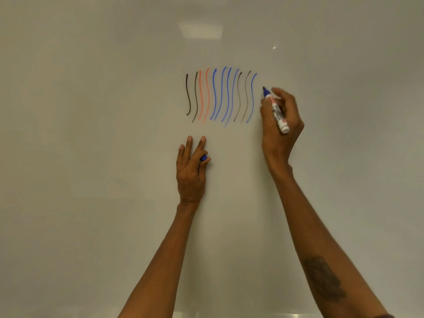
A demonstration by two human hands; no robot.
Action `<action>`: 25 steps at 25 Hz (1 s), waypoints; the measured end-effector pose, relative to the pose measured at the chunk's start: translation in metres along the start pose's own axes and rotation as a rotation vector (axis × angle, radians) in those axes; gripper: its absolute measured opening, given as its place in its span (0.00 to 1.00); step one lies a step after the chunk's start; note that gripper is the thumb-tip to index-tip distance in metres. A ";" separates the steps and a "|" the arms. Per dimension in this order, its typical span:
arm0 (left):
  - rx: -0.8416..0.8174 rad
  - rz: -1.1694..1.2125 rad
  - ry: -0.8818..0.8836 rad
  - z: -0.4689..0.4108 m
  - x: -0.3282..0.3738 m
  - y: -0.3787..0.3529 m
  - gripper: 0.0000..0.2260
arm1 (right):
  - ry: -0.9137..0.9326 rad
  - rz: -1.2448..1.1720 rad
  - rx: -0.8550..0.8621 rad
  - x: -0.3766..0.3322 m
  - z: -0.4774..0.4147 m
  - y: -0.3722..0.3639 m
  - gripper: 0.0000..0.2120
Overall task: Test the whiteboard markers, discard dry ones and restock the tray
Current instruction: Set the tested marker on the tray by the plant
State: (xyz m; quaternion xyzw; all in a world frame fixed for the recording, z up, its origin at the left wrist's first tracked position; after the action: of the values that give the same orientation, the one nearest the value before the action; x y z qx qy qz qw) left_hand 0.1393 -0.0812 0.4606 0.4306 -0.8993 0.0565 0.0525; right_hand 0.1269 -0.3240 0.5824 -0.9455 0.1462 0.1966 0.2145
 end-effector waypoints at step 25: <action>0.280 0.632 0.959 0.095 -0.031 0.069 0.13 | -1.058 -0.669 -0.436 0.076 0.264 -0.035 0.15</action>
State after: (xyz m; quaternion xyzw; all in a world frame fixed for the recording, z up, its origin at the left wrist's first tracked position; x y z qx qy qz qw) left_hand 0.1009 -0.0282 0.3588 0.0710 -0.8437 0.3758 0.3767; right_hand 0.1251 -0.1862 0.3419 -0.7374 -0.3238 0.5824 0.1105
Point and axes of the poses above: each hand's wrist, its own z-axis away from the middle knuckle, its own y-axis out of the back of the hand, x = y × z, the point moved 10 cm from there along -z, towards the middle knuckle, and after that the axes turned 3 degrees about -y, right-handed, at the moved point
